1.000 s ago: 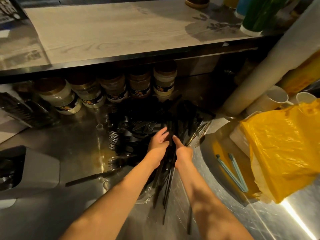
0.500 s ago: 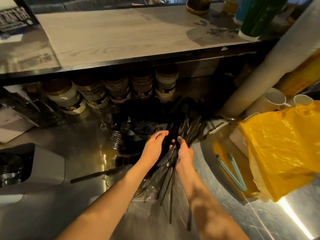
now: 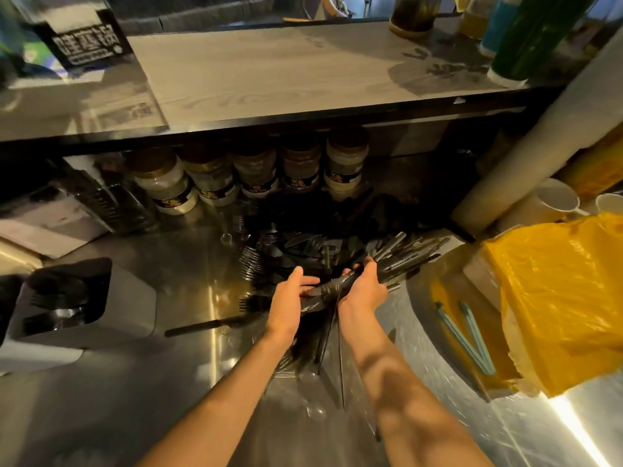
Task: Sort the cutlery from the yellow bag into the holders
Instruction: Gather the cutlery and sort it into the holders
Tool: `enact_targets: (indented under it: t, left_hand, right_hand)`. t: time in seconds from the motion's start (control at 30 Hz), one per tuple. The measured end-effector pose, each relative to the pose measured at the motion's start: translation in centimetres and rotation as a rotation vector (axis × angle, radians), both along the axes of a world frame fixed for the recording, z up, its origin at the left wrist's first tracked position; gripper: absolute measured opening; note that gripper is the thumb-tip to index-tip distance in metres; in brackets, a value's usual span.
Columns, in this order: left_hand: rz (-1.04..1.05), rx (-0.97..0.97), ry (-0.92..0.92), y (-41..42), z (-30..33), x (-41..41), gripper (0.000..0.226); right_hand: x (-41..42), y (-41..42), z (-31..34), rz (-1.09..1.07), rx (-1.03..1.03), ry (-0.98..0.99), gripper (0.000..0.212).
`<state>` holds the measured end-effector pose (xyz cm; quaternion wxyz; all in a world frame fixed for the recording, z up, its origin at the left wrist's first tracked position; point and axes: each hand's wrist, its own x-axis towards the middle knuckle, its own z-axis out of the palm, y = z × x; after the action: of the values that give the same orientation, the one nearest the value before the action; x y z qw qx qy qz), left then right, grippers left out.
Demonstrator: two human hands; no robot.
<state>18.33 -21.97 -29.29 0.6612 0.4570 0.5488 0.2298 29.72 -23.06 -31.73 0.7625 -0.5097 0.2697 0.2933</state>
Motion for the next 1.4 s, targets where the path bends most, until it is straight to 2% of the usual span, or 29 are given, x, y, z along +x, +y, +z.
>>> enact_targets:
  t: [0.1, 0.2, 0.27, 0.4, 0.5, 0.6, 0.7, 0.93, 1.23, 1.33, 1.4]
  left_hand:
    - [0.232, 0.119, 0.024, -0.6, -0.1, 0.2, 0.044]
    - [0.35, 0.157, -0.02, -0.3, -0.1, 0.5, 0.03]
    - [0.334, 0.154, -0.076, 0.1, 0.5, 1.2, 0.023]
    - [0.281, 0.201, -0.052, 0.7, 0.9, 2.2, 0.026]
    - [0.246, 0.151, -0.047, 1.9, 0.2, 1.8, 0.027]
    - [0.178, 0.107, -0.067, 2.1, 0.1, 1.6, 0.034]
    - [0.104, 0.087, -0.135, 2.4, 0.1, 1.3, 0.042]
    - [-0.057, -0.011, -0.178, 5.2, 2.0, 0.7, 0.038]
    - [-0.264, 0.129, -0.151, 4.8, 3.4, 1.2, 0.036]
    - [-0.264, 0.135, -0.207, 4.2, 4.2, 1.8, 0.041]
    - [-0.228, 0.131, -0.276, 4.3, 5.0, 2.5, 0.033]
  right_hand:
    - [-0.9, 0.2, -0.3, -0.062, 0.012, 0.039, 0.032]
    - [-2.1, 0.5, -0.4, -0.075, 0.027, 0.069, 0.039]
    - [-3.1, 0.9, -0.3, -0.064, 0.047, 0.089, 0.039]
    - [-4.4, 1.7, 0.1, 0.035, 0.068, 0.144, 0.038]
    - [-4.5, 1.8, 0.4, 0.09, 0.148, 0.16, 0.032]
    - [-5.0, 1.8, 0.4, 0.146, 0.093, 0.092, 0.022]
    - [-4.5, 2.2, 0.7, 0.098, 0.078, 0.004, 0.005]
    - [-3.2, 1.4, 1.6, 0.264, 0.08, -0.144, 0.01]
    - [0.8, 1.0, 3.6, 0.218, 0.033, -0.441, 0.026]
    - [1.4, 0.5, 5.3, 0.334, 0.062, -0.563, 0.017]
    - [1.4, 0.0, 6.0, 0.451, 0.121, -0.615, 0.01]
